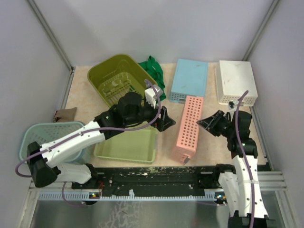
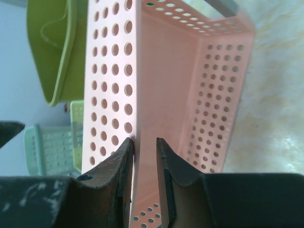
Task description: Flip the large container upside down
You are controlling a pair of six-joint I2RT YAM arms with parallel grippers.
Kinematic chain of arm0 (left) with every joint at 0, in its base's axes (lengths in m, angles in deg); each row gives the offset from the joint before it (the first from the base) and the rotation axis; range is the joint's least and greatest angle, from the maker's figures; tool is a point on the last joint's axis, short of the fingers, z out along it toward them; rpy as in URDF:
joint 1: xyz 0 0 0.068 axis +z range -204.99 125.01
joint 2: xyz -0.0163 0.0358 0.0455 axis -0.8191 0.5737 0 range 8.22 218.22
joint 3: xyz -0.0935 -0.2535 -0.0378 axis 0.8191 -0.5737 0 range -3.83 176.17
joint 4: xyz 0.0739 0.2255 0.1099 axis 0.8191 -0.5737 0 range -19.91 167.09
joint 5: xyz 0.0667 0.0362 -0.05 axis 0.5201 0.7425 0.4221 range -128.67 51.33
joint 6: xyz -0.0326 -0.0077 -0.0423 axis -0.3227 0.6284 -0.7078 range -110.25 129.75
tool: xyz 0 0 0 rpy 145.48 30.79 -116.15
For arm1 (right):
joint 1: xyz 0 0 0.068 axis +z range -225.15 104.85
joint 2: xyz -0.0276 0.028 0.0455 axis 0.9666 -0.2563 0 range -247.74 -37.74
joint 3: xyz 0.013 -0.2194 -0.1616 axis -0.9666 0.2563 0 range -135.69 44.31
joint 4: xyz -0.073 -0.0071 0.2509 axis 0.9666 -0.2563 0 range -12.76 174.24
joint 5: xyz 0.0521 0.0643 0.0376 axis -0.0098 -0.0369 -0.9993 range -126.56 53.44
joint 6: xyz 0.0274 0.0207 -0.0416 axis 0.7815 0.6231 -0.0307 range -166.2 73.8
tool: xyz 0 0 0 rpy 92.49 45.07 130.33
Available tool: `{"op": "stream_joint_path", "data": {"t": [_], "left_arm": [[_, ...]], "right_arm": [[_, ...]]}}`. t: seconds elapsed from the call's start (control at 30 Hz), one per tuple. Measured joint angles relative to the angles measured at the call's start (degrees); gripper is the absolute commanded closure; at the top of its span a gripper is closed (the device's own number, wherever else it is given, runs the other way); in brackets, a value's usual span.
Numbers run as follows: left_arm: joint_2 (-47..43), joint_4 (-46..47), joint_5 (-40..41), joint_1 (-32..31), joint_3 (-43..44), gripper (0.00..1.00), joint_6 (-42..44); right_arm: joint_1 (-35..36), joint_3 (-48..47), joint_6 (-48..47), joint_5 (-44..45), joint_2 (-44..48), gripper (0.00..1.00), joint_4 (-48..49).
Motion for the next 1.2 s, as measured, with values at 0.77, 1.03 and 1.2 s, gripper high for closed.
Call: {"op": "stream_joint_path", "data": {"t": [0.77, 1.03, 1.2], "left_arm": [[5.09, 0.81, -1.86, 0.0, 0.37, 0.0, -2.45], [18.1, -2.99, 6.88, 0.02, 2.36, 0.01, -10.43], [24.41, -9.35, 14.93, 0.02, 6.08, 0.01, -14.73]], "right_arm": [[-0.5, -7.67, 1.46, 36.15, -2.29, 0.63, -19.58], [-0.5, -9.4, -1.2, 32.46, -2.86, 0.41, -16.04], [-0.5, -10.51, -1.68, 31.98, -3.32, 0.36, -15.5]]}}
